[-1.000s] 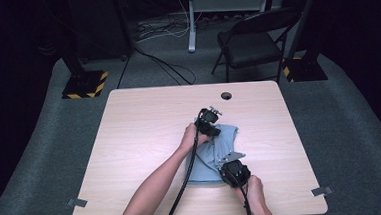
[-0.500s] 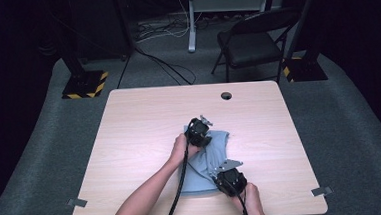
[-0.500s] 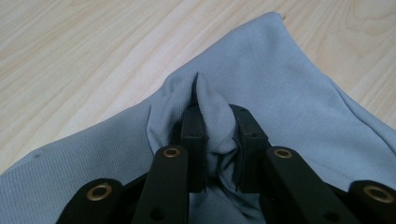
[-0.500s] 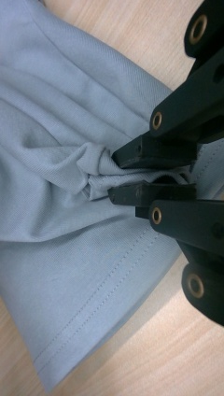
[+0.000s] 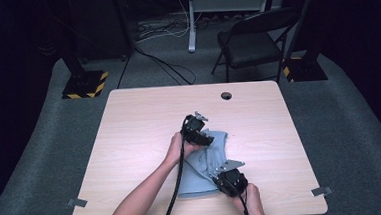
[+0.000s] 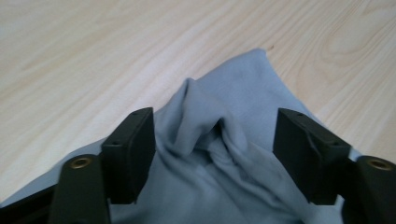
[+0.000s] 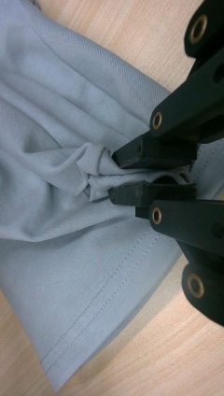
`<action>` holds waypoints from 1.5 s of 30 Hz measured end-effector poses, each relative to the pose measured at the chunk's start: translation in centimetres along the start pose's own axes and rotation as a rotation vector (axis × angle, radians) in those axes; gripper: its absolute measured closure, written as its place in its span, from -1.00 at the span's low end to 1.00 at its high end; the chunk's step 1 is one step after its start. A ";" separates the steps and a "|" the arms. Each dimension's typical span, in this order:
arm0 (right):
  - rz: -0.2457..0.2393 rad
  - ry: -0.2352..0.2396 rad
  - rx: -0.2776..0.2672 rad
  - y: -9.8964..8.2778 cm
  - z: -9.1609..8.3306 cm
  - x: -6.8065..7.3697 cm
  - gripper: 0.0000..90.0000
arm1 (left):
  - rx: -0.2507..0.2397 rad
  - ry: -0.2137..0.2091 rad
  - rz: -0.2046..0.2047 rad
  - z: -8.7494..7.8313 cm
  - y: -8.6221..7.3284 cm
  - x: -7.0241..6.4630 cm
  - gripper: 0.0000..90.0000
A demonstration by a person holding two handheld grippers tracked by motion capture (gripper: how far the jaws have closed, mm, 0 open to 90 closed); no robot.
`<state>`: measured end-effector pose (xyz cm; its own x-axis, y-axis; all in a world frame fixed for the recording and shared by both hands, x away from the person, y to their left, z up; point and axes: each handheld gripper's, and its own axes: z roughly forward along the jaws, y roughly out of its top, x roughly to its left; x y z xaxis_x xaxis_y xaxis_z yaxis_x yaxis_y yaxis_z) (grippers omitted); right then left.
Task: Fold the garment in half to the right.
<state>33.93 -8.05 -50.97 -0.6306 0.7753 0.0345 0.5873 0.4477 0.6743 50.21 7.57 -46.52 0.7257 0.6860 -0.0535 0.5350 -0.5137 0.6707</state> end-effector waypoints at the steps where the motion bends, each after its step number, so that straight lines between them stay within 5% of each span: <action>1: 0.000 0.000 0.000 0.0 0.0 0.0 0.84 | 0.000 0.000 0.000 0.0 0.0 0.0 -0.44; 5: 0.009 0.002 -0.007 -0.1 -0.1 -0.1 0.84 | -0.054 0.014 -0.020 -3.2 -0.7 0.2 -0.51; 6: 0.016 0.004 -0.015 -0.2 -0.1 -0.1 0.84 | -0.065 0.037 -0.018 -4.8 -1.8 0.1 -0.53; 8: 0.027 0.008 -0.021 -0.2 -0.2 -0.2 0.84 | -0.066 0.043 -0.023 -5.6 -2.6 0.1 -0.54; 10: 0.029 0.007 -0.026 -0.3 -0.3 -0.2 0.84 | -0.041 0.071 -0.019 -6.9 -5.3 -0.3 -0.54; 15: 0.029 -0.002 -0.039 -0.2 -0.5 -0.2 0.84 | 0.023 0.092 -0.031 -6.6 -8.7 -0.5 -0.55; 18: 0.036 -0.004 -0.045 -0.2 -0.6 -0.2 0.83 | 0.092 0.085 -0.040 -4.9 -10.9 -0.7 -0.58; 33: 0.073 -0.028 -0.093 -2.2 -3.0 -0.9 0.79 | 0.080 0.072 -0.040 -4.4 -11.9 -0.4 -0.58; 40: 0.124 0.054 -0.075 -2.2 -3.8 -2.4 0.38 | 0.080 0.043 -0.057 -4.6 -11.9 0.0 -0.61; 45: 0.137 0.037 -0.107 -0.9 -5.1 -3.6 0.24 | 0.058 0.030 -0.086 -5.5 -11.5 0.8 -0.69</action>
<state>33.11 -13.54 -47.93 -0.5675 0.8082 0.1574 0.6129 0.2870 0.7362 42.30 16.88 -50.24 0.6630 0.7436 -0.0864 0.6199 -0.4807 0.6203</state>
